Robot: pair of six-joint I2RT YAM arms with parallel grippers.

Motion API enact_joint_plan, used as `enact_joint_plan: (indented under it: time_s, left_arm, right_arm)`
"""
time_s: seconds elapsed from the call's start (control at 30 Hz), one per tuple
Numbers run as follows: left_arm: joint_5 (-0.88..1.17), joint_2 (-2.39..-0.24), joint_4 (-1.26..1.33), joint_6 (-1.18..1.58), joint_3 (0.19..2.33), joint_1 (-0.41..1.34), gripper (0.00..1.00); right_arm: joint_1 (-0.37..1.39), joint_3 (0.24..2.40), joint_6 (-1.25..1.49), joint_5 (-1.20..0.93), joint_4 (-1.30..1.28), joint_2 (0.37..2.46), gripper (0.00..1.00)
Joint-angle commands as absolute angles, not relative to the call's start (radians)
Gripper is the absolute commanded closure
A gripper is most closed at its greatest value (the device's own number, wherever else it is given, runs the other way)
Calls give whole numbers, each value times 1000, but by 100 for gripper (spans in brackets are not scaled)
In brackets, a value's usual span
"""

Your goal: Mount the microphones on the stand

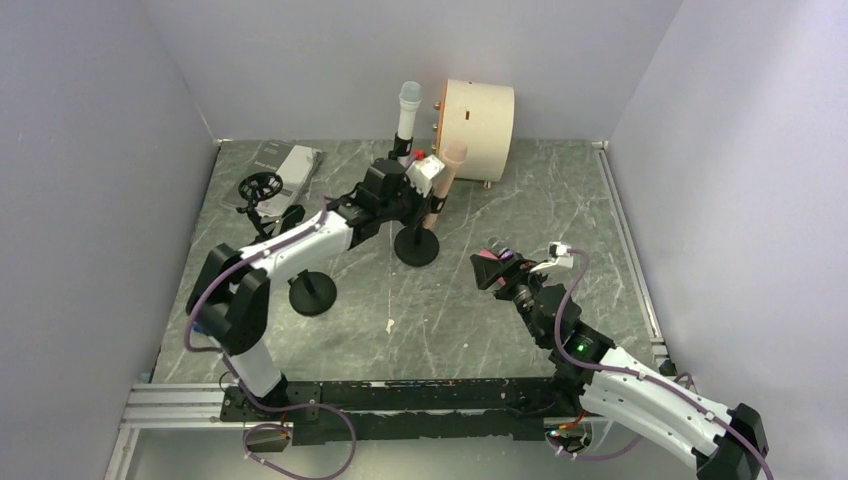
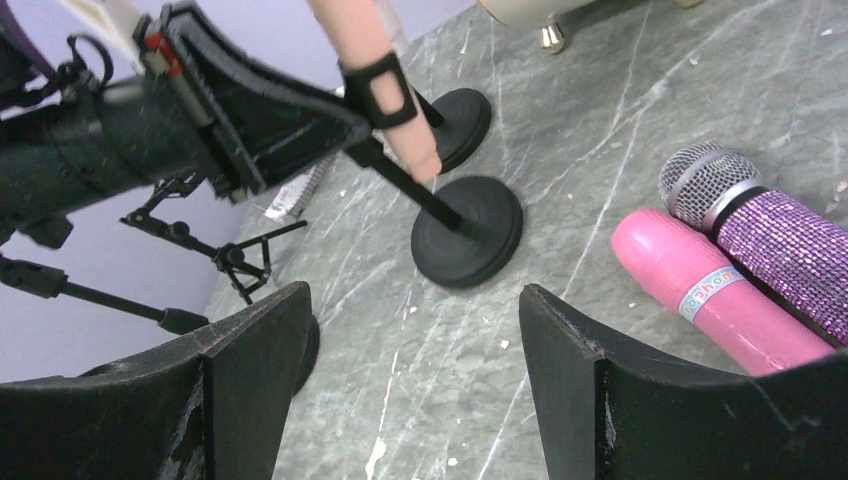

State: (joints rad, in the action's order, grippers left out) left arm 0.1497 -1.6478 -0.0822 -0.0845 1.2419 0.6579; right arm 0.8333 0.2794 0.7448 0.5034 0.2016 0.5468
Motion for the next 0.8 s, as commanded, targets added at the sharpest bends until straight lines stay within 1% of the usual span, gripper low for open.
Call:
enact_joint_plan:
  time_s: [0.0, 0.27, 0.43, 0.6, 0.7, 0.73, 0.77]
  left_arm:
    - [67, -1733, 97, -82, 1390, 652, 97]
    - [66, -1870, 179, -16, 1505, 636, 97]
    - [81, -1927, 236, -7, 1526, 622, 97]
    - [114, -1964, 279, 73, 1533, 606, 97]
    - [103, -1980, 267, 89, 1552, 603, 97]
    - [102, -1983, 250, 92, 1560, 603, 94]
    - [103, -1983, 240, 93, 1564, 603, 89]
  right_arm:
    - [828, 279, 757, 529, 171, 531, 21]
    - [827, 283, 768, 525, 147, 524, 21]
    - [827, 290, 766, 522, 135, 520, 22]
    - [827, 293, 764, 519, 123, 513, 22]
    - [827, 294, 766, 517, 120, 515, 22]
    - [827, 296, 767, 516, 120, 516, 21]
    - [827, 298, 767, 514, 118, 517, 21]
